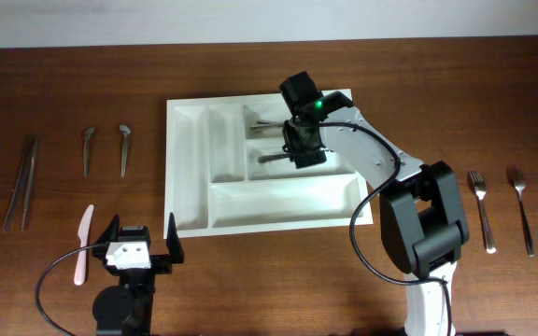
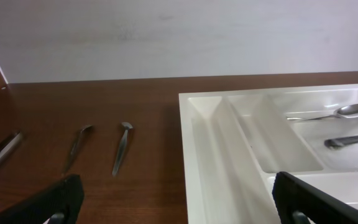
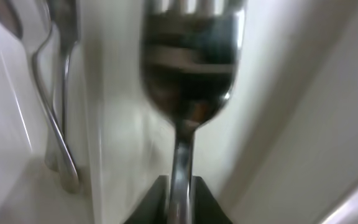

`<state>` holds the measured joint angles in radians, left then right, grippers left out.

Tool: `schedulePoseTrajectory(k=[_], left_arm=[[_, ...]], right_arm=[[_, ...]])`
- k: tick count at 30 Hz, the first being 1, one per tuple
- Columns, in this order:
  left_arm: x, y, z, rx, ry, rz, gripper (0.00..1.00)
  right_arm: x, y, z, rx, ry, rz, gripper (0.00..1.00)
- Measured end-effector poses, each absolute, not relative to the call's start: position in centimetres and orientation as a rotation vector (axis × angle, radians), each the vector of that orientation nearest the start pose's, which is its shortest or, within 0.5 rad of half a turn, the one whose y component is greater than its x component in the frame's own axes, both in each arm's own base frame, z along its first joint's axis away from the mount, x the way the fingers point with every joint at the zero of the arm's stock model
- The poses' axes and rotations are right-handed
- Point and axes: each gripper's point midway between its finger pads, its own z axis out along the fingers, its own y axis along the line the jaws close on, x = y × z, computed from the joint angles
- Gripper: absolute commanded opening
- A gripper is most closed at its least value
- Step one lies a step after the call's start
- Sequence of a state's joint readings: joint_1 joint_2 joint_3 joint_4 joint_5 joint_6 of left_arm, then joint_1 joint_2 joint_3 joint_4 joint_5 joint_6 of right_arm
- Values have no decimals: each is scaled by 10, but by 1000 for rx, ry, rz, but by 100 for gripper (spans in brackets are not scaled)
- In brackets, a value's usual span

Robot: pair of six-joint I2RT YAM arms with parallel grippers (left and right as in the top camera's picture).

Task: Pack container
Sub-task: 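Lower the fork into the middle right compartment and release, then move the right gripper back right to the next silver fork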

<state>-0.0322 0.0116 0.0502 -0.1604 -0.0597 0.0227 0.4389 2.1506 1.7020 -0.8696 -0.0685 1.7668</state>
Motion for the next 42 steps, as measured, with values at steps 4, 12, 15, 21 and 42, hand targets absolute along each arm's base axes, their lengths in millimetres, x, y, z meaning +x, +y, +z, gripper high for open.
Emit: schedulePoseTrajectory(k=[4, 12, 15, 21, 42], left_arm=[[242, 2, 156, 2, 1693, 44, 99], [242, 2, 156, 2, 1693, 43, 99], [242, 3, 156, 1, 1693, 44, 99], [242, 2, 156, 2, 1693, 43, 99], [242, 2, 156, 2, 1693, 43, 99]], right_arm=[[424, 212, 45, 1888, 2413, 401, 64], [435, 218, 48, 1795, 2434, 464, 88], [447, 223, 54, 1633, 2479, 523, 99], [464, 217, 88, 1304, 2547, 451, 99], [444, -33, 310, 560, 2478, -524, 99]])
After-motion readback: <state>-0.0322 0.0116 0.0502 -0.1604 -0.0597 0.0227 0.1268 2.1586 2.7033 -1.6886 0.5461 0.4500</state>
